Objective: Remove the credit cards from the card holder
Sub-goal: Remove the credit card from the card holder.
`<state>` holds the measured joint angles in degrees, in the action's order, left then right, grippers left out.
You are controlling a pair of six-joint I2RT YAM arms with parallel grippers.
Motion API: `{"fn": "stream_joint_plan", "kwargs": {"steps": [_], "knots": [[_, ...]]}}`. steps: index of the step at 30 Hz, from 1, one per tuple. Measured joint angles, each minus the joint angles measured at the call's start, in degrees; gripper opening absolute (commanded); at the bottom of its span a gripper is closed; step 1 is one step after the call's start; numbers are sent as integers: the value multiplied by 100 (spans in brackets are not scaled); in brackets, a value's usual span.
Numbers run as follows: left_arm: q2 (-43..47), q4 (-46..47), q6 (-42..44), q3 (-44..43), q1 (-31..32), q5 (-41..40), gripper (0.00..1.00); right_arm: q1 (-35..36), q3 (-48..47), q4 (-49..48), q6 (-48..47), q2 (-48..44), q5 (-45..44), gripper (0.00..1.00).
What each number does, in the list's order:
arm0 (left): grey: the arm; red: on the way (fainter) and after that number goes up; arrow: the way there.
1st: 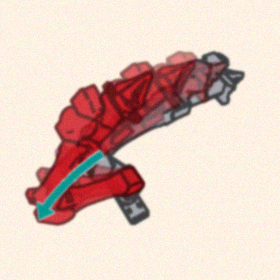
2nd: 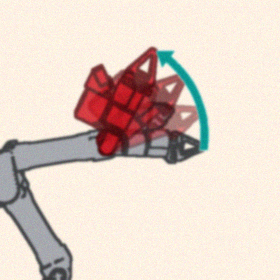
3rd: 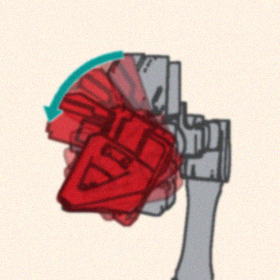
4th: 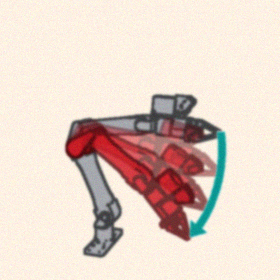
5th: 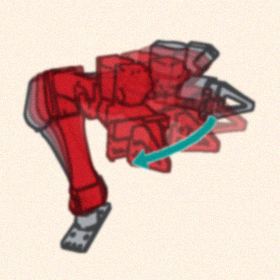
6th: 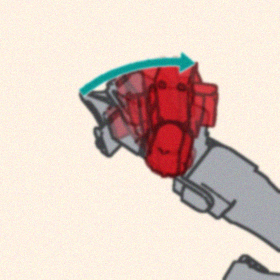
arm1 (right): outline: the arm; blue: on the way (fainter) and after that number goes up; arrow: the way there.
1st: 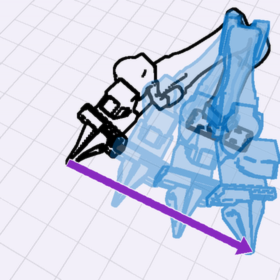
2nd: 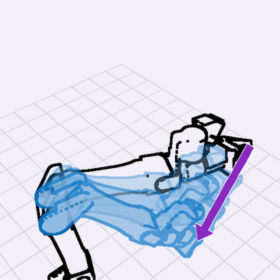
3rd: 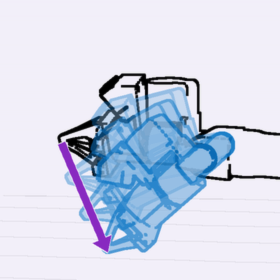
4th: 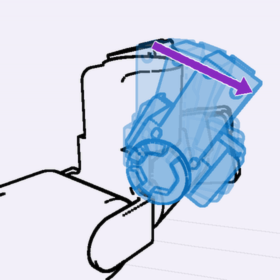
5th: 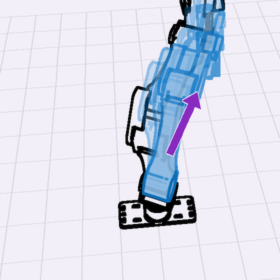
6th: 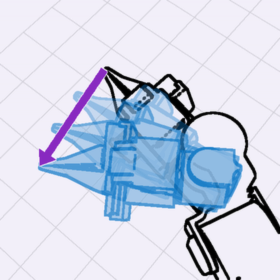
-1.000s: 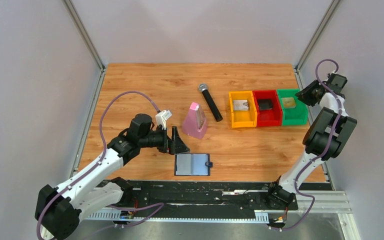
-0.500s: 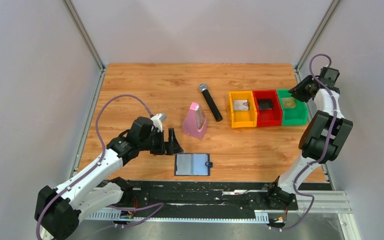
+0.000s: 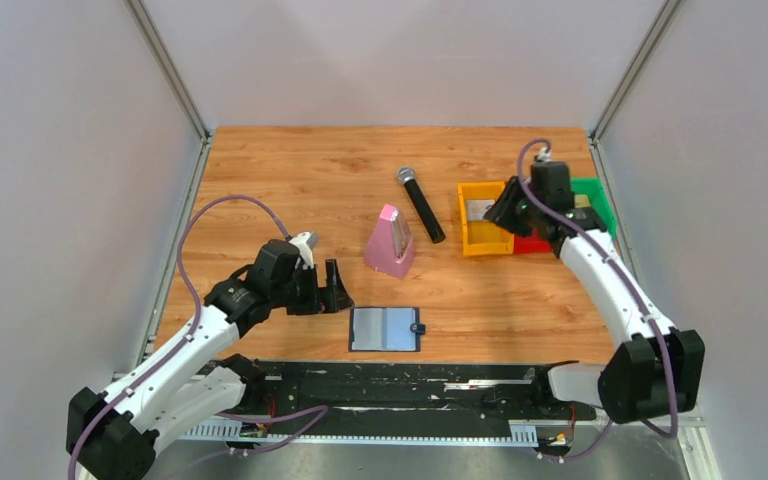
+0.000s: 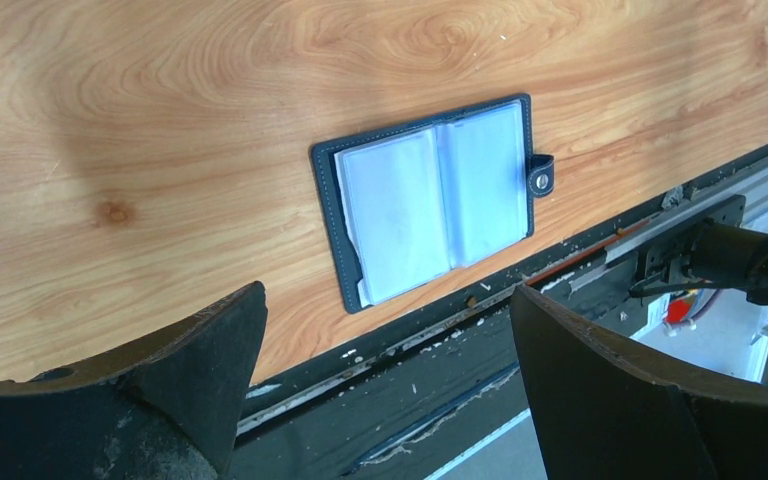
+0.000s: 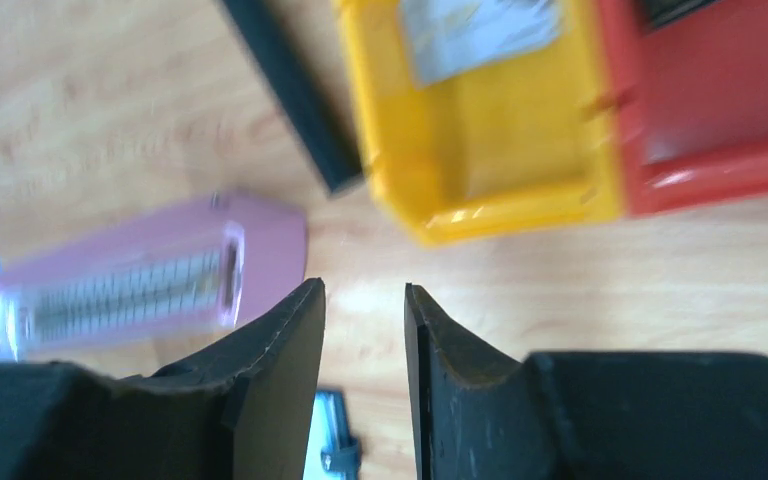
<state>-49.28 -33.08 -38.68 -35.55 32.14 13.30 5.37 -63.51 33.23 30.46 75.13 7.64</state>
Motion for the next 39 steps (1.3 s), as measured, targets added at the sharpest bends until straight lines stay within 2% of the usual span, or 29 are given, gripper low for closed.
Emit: {"fn": "stream_joint_plan", "kwargs": {"steps": [4, 9, 13, 17, 23, 28, 39], "knots": [[151, -195, -9, -37, 0, -101, 100, 1591, 520, 133, 529, -518, -627, 45], [439, -361, -90, -61, -4, -212, 100, 3464, 660, 286, 1281, -511, -1368, 48], [688, -485, -216, -61, -4, -420, 100, 4642, 553, 323, 1762, 57, -1801, 51], [970, -579, -385, -61, -4, -752, 100, 5504, 87, 448, 2138, 1196, -2157, 58], [1416, -658, -675, 22, -4, -1266, 100, 6078, -463, 588, 2463, 2273, -2350, 63], [1797, -828, -885, 116, -4, -1604, 100, 6140, -767, 710, 2632, 2645, -2446, 67], [2479, -918, -1141, 232, -4, -2009, 100, 6271, -1550, 1174, 2979, 3438, -2586, 68]]}}
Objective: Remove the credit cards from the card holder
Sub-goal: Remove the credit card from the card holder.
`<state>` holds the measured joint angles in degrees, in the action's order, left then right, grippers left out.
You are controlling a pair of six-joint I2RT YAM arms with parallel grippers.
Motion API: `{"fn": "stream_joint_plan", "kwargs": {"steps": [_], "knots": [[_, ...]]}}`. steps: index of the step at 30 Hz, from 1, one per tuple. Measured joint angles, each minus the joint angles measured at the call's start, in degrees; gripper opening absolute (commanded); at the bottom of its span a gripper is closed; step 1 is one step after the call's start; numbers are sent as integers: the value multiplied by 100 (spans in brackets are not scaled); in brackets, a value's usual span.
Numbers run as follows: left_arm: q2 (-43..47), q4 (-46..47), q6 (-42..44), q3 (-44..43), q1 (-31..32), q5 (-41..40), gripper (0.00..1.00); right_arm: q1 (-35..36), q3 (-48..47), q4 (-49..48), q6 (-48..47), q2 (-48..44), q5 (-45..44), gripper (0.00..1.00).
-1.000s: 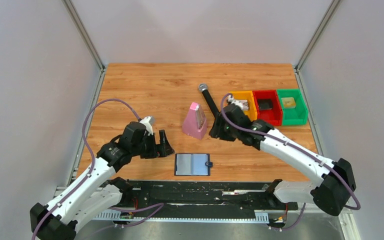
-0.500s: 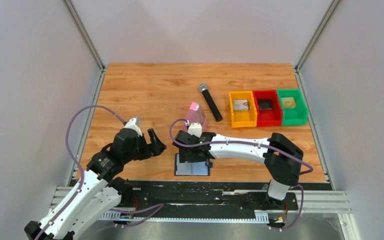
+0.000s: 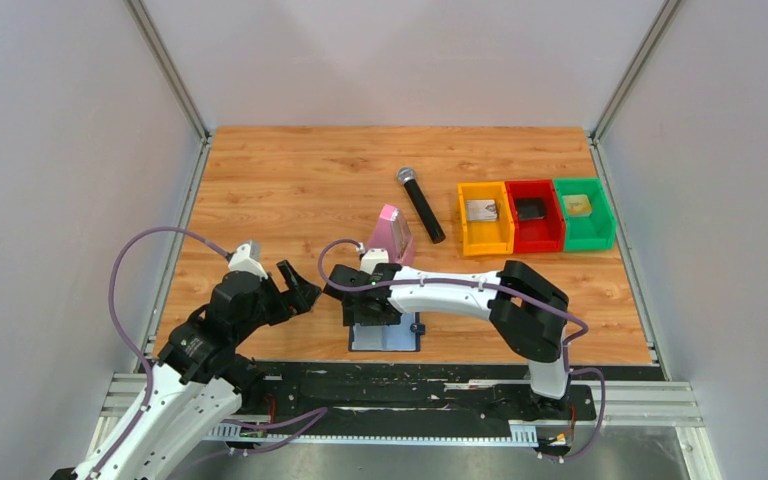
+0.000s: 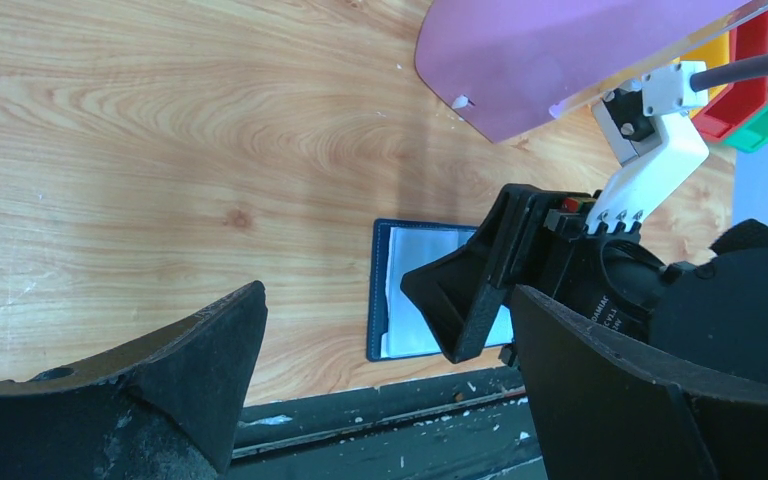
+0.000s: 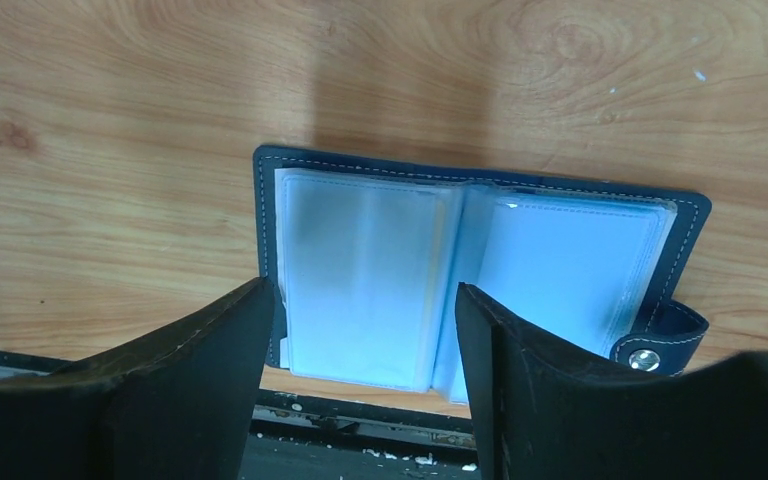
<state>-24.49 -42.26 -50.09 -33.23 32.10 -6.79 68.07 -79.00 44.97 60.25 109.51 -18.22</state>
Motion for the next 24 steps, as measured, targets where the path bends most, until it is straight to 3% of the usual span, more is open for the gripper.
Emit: {"fn": "stream_joint_plan", "kwargs": {"steps": [24], "knots": [[87, -7, -114, 105, 0, -20, 100, 11, -315, 234, 118, 507, -33, 67]]}}
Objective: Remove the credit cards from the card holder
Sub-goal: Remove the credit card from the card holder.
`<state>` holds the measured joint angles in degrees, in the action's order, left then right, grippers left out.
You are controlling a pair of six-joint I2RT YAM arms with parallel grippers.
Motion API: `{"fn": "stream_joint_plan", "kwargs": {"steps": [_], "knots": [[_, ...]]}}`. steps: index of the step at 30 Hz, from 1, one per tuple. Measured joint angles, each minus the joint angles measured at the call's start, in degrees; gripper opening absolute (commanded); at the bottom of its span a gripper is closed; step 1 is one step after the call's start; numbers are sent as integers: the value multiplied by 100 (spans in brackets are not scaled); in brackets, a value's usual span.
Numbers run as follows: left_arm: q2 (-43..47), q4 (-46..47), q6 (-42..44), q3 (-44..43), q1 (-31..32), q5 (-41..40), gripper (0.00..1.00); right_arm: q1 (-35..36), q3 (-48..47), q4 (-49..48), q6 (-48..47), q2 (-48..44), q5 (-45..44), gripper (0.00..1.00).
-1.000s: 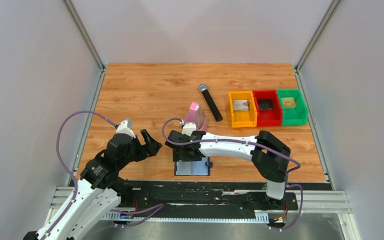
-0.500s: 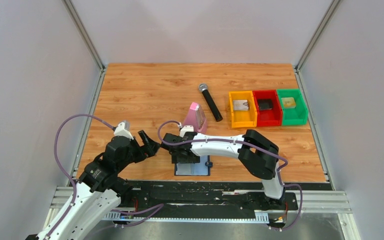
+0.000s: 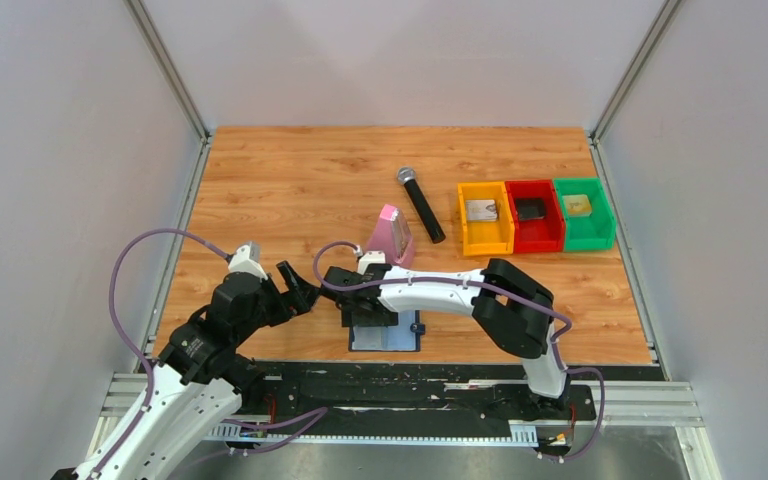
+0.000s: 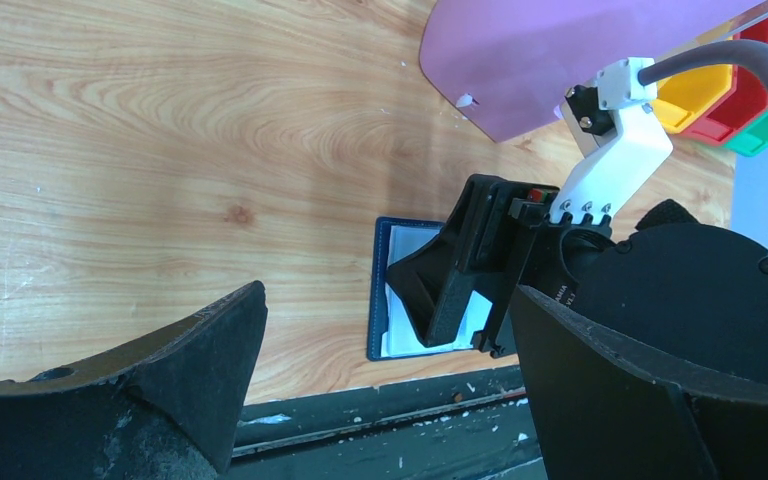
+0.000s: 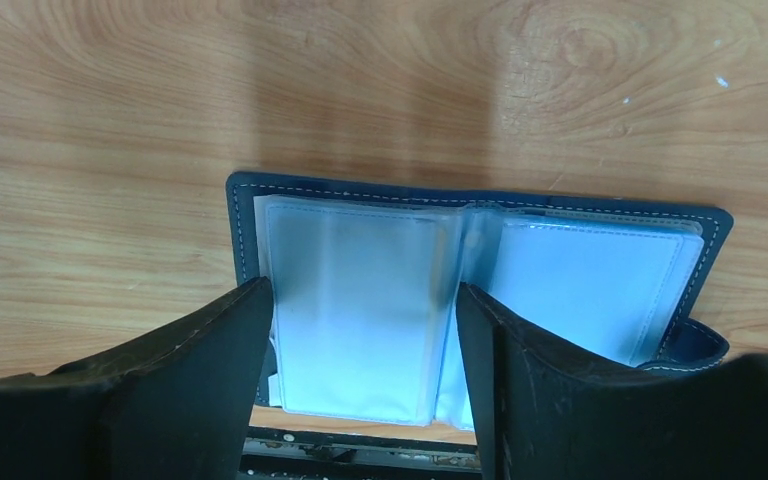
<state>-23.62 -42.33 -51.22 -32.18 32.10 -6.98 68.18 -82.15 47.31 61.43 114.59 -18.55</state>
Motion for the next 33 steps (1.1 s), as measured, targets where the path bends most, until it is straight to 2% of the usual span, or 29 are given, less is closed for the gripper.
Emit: {"fn": "stream_joint_plan", "kwargs": {"steps": [9, 19, 29, 33], "knots": [[0, 28, 9, 24, 0, 92, 100, 0, 17, -28, -4, 7, -50, 53], [-380, 411, 114, 216, 0, 802, 95, 0, 1029, -977, -160, -697, 81, 45], [-1211, 1248, 160, 811, 0, 1628, 76, -109, 2120, -2059, -221, -1471, 389, 42], [-1432, 1580, 151, 1005, 0, 1934, 60, -197, 2599, -2566, -286, -1875, 538, 42]]}}
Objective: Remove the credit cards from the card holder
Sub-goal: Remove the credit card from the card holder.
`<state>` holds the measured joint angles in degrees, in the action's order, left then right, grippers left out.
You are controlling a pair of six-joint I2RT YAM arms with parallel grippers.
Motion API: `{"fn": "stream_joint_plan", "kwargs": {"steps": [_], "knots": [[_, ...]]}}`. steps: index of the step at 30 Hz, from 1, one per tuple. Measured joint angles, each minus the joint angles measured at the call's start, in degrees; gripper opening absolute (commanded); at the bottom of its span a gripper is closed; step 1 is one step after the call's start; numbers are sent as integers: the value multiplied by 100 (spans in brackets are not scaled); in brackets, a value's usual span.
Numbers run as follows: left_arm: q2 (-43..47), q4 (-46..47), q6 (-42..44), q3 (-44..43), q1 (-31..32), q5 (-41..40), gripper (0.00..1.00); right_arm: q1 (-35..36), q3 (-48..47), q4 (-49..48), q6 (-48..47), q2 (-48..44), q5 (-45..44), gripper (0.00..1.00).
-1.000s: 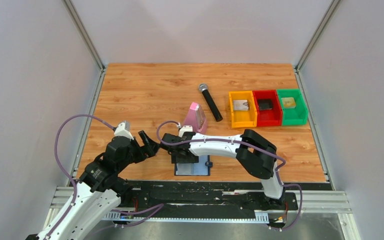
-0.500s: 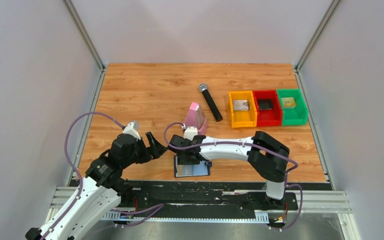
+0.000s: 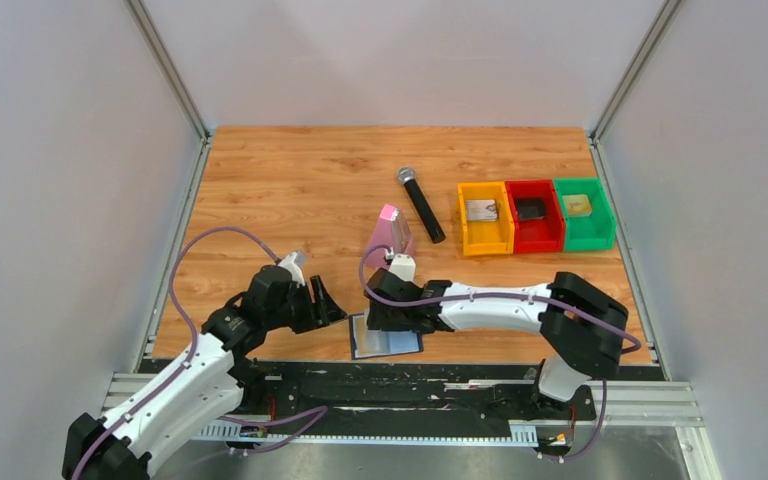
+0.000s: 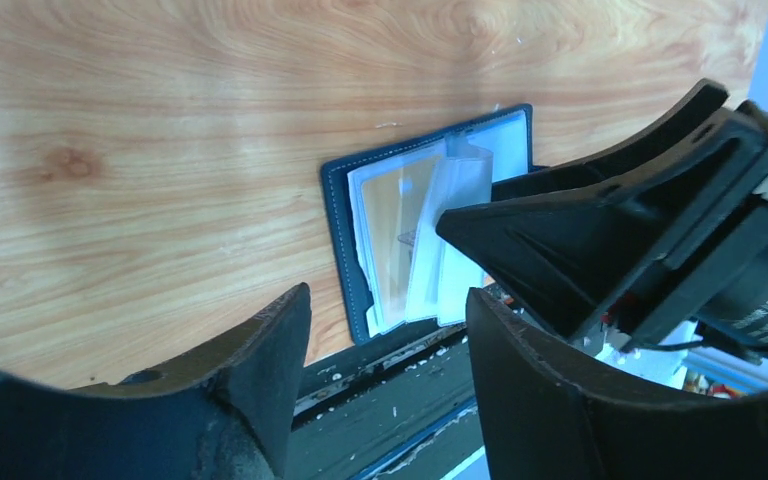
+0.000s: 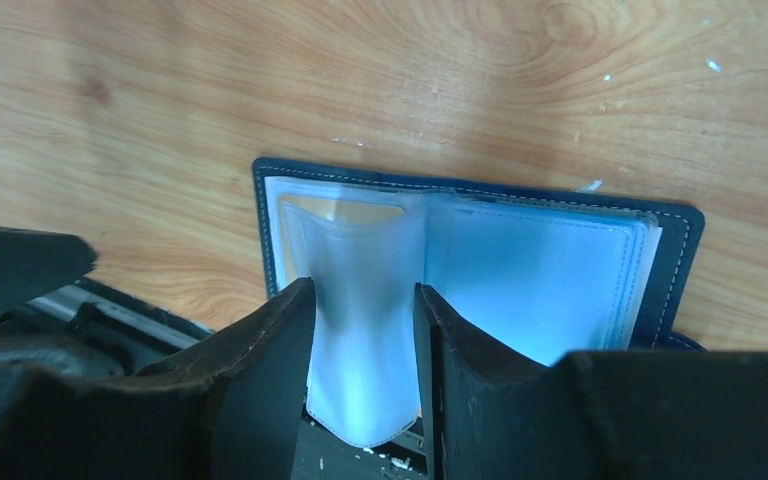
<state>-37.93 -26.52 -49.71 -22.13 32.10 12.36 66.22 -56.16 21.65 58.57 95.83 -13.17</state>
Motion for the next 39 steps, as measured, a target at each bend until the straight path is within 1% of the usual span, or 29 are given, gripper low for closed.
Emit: {"fn": "stream_joint_plan", "kwargs": {"steps": [3, 4, 7, 8, 10, 14, 18, 21, 23, 26, 28, 30, 31, 32, 33, 34, 35, 39], "knots": [[-186, 299, 9, 70, 0, 236, 51, -107, 420, -498, -46, -369, 205, 41], [-256, 413, 9, 87, 0, 323, 46, -146, 529, -632, -61, -457, 262, 40], [-461, 763, 0, 140, 0, 566, 35, -247, 774, -979, -79, -610, 422, 39], [-560, 892, 2, 153, 0, 660, 30, -271, 837, -1069, -83, -640, 452, 39], [-785, 1154, 9, 179, 0, 817, 26, -313, 944, -1226, -85, -684, 505, 38], [-1147, 1578, -15, 258, 0, 1019, 23, -341, 1051, -1438, -87, -691, 610, 38], [-1491, 1886, -33, 323, 0, 1180, 23, -380, 1187, -1580, -101, -732, 682, 37], [-1582, 1971, -33, 323, 0, 1222, 26, -409, 1296, -1561, -103, -885, 654, 39], [-1574, 1980, -33, 323, 0, 1222, 28, -417, 1314, -1377, -101, -1049, 529, 41], [-1499, 1950, -33, 323, 0, 1211, 31, -428, 1311, -905, -55, -1360, 210, 42], [-1386, 1869, -24, 321, 0, 1156, 35, -433, 1241, -402, 52, -1502, -9, 44], [-1261, 1727, -4, 310, 0, 1075, 42, -442, 1134, 120, 164, -1617, -190, 47], [-1204, 1646, 13, 297, 0, 1027, 51, -442, 1054, 387, 212, -1670, -275, 50], [-1123, 1537, 15, 275, 0, 938, 56, -442, 990, 546, 249, -1718, -319, 52], [-1043, 1434, 48, 254, 0, 859, 64, -442, 896, 732, 280, -1777, -372, 53], [-933, 1294, 50, 214, 0, 737, 67, -439, 807, 852, 299, -1821, -404, 54], [-846, 1182, 74, 175, 2, 634, 72, -428, 715, 946, 315, -1849, -437, 55], [-409, 656, 101, -48, 0, 109, 82, -269, 192, 1132, 326, -1703, -509, 58]]}}
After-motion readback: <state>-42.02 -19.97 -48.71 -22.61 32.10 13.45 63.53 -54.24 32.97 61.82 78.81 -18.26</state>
